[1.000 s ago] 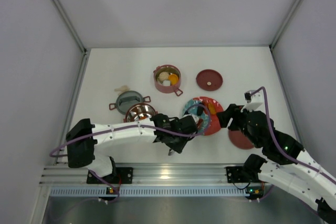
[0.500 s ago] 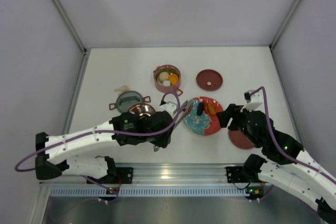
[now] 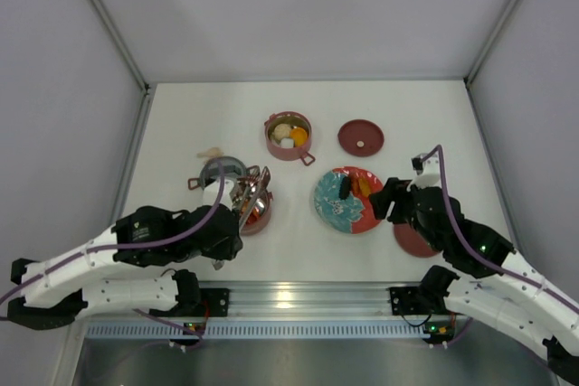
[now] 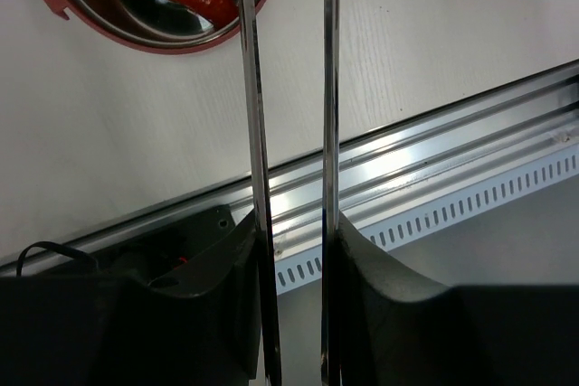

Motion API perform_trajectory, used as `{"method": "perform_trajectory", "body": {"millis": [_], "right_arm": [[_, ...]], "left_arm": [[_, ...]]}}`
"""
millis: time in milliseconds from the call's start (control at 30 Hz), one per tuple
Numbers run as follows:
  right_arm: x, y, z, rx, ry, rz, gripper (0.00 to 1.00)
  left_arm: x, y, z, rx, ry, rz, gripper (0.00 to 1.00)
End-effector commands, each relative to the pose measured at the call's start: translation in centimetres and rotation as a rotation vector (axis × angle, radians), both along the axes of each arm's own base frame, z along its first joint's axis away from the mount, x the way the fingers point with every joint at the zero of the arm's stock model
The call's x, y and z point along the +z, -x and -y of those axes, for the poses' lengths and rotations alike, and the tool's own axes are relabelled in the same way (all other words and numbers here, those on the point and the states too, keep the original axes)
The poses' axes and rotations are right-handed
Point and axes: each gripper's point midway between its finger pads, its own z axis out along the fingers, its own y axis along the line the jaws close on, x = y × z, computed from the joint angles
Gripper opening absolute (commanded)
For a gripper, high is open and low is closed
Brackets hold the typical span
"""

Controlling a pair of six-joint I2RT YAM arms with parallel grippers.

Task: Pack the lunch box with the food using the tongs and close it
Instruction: Place the fake food in the packing box.

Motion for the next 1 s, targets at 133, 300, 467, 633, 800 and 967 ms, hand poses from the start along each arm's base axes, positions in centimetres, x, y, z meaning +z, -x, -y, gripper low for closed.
{"method": "perform_trajectory", "body": {"millis": [133, 300, 467, 633, 800, 967], "right_arm": [[0.8, -0.4, -1.4, 0.041, -0.023, 0.026, 0.61], [0.4, -0.3, -1.5, 0.043, -0.025, 0.019, 0.61], [0.0, -0.2, -1.5, 0.044, -0.021, 0.011, 0.61], [-0.1, -0.2, -1.4, 0.043, -0.025, 0.011, 0.61], [-0.4, -0.2, -1.5, 0.043, -0.026, 0.007, 0.61], [-0.6, -0.2, -1.7, 0.05, -0.025, 0.001, 0.61]], "left_arm": [[-2.0, 1.3, -5.3, 0.089, -0.111, -0.045, 0.21], [-2.6, 1.4, -5.5, 0.101, -0.125, -0.05, 0.22], [-3.1, 1.4, -5.7, 0.105, -0.146, -0.053, 0.23], [-3.8, 1.6, -6.0, 0.102, -0.16, -0.068, 0.24], [-3.7, 1.7, -5.9, 0.104, -0.15, -0.068, 0.29], [-3.5, 1.6, -5.8, 0.104, -0.152, -0.065, 0.34]]}}
